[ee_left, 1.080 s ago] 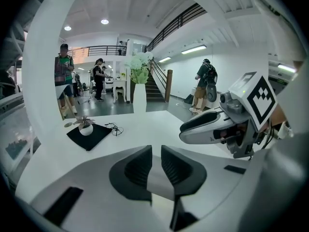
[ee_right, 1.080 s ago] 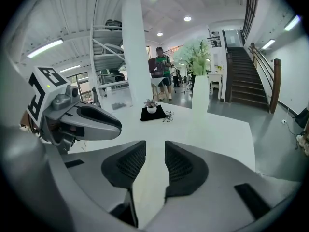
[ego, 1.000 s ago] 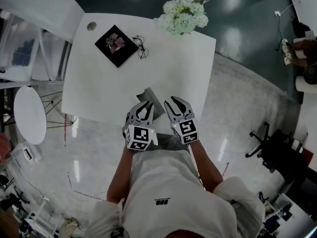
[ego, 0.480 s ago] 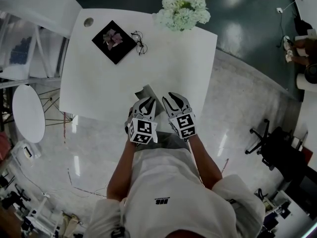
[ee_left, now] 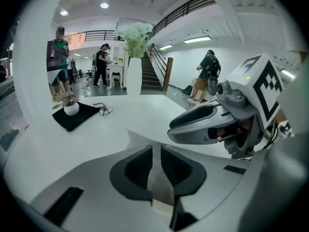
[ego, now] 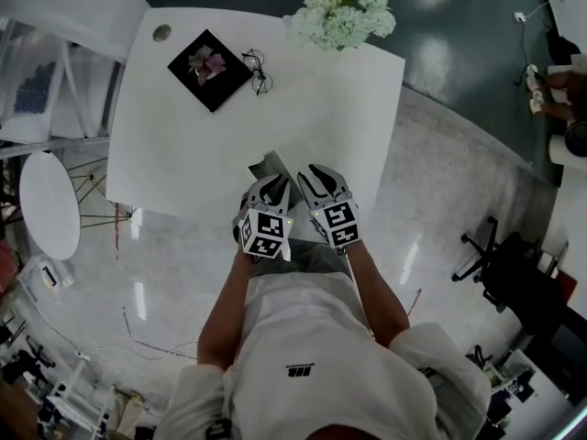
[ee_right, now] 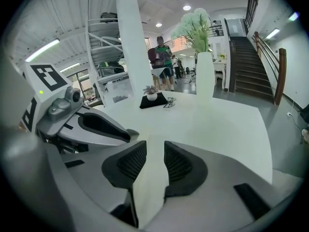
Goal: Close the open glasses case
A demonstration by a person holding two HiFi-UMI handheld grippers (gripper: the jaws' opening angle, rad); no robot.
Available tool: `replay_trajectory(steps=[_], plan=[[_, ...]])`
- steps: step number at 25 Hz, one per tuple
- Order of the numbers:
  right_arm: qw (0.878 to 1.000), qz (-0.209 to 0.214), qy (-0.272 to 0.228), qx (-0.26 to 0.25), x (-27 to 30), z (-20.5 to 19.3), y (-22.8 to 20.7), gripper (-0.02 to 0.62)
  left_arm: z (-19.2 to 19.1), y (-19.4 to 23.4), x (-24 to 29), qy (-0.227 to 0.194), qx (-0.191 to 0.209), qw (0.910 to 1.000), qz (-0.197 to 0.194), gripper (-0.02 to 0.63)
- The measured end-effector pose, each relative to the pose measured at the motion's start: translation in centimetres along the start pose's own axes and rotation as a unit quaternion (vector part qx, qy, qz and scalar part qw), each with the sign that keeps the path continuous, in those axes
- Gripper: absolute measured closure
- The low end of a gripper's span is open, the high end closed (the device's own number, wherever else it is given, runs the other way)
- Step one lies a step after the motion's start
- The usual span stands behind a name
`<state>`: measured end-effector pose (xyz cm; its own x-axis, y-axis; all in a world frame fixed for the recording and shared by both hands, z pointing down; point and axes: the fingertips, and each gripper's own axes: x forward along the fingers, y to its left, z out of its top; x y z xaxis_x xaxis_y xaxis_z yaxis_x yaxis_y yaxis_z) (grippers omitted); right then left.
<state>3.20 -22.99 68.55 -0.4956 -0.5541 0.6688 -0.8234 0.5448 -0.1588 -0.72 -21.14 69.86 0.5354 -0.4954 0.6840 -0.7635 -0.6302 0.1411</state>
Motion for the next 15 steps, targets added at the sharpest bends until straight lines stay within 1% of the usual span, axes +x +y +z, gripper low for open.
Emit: replay_trajectory(steps=[10, 15], plan=[[1.0, 0.006, 0.006, 0.007, 0.6, -0.4, 0.9, 0.483, -0.6, -0.4, 0.7, 0.001, -0.008, 0.9999, -0.007, 0.538], [1.0, 0.006, 0.007, -0.002, 0.7, -0.8, 1.2, 0.489, -0.8, -0.3, 0.5, -0.002, -0.013, 0.9999, -0.007, 0.538]])
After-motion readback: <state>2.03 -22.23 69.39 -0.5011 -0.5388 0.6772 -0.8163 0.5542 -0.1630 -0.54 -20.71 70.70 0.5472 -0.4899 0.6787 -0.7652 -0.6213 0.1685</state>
